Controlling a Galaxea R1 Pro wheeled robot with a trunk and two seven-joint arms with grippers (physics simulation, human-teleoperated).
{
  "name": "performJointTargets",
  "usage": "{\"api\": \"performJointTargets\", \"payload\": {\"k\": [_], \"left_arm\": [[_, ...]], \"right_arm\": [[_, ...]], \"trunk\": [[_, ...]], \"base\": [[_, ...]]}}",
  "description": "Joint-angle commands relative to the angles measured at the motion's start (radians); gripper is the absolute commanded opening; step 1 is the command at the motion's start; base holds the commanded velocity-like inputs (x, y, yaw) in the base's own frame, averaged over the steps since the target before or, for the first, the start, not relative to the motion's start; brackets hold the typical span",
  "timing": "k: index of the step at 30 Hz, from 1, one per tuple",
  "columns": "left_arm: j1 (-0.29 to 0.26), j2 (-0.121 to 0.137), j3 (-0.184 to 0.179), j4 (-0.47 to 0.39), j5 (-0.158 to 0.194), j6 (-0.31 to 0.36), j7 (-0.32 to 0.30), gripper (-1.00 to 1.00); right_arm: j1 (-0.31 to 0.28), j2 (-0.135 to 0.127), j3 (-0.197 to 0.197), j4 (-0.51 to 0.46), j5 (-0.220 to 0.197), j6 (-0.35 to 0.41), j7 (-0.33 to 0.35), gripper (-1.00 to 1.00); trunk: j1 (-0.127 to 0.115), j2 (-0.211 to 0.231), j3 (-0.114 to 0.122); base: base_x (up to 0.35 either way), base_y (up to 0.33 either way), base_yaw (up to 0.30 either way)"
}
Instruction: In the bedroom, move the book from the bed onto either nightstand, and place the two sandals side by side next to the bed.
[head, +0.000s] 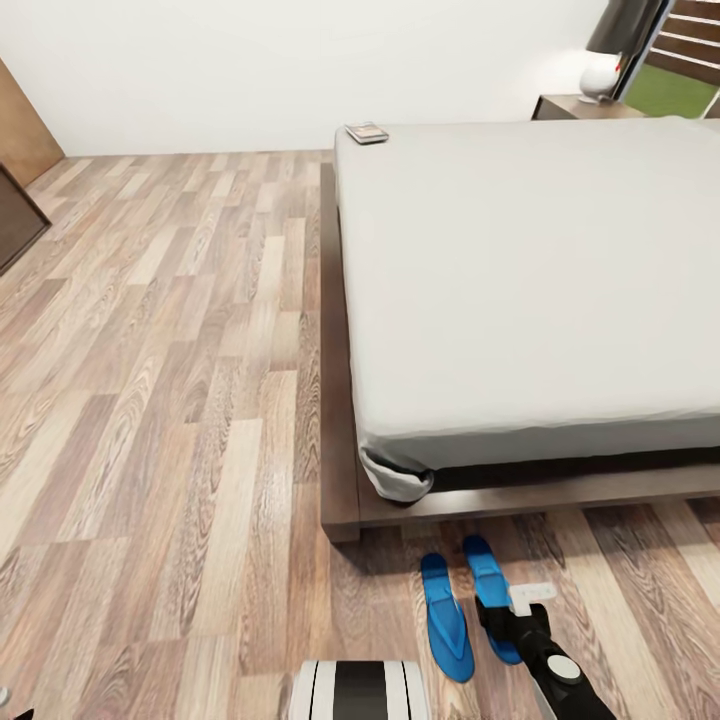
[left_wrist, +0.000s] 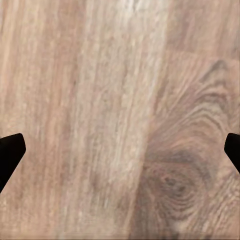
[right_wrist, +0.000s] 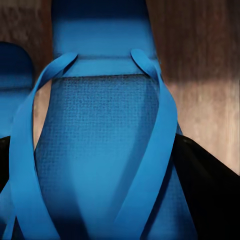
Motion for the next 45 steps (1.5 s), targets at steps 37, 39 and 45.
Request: {"api": "performJointTargets", "payload": {"k": [37, 39, 45], "left_arm": [[0.000, 0.018, -0.008, -0.001, 0.006, -0.005, -0.002, 1.00], [0.000, 0.019, -0.008, -0.001, 0.006, -0.005, -0.002, 1.00], [0.000, 0.020, -0.008, -0.001, 0.006, -0.005, -0.003, 1.00]], "right_arm": [[-0.022, -0.003, 0.000, 0.014, 0.005, -0.052, 0.005, -1.00], [-0.023, -0.004, 0.000, 0.017, 0.004, -0.058, 0.006, -1.00], [-0.024, -0.003, 0.000, 0.019, 0.004, -0.062, 0.006, -1.00]], "trunk": [[0.006, -0.003, -0.051], [0.006, -0.003, -0.051], [0.007, -0.004, -0.059]], "base": [[0.000, 0.000, 0.000], [0.000, 0.000, 0.000], [0.000, 0.000, 0.000]]}}
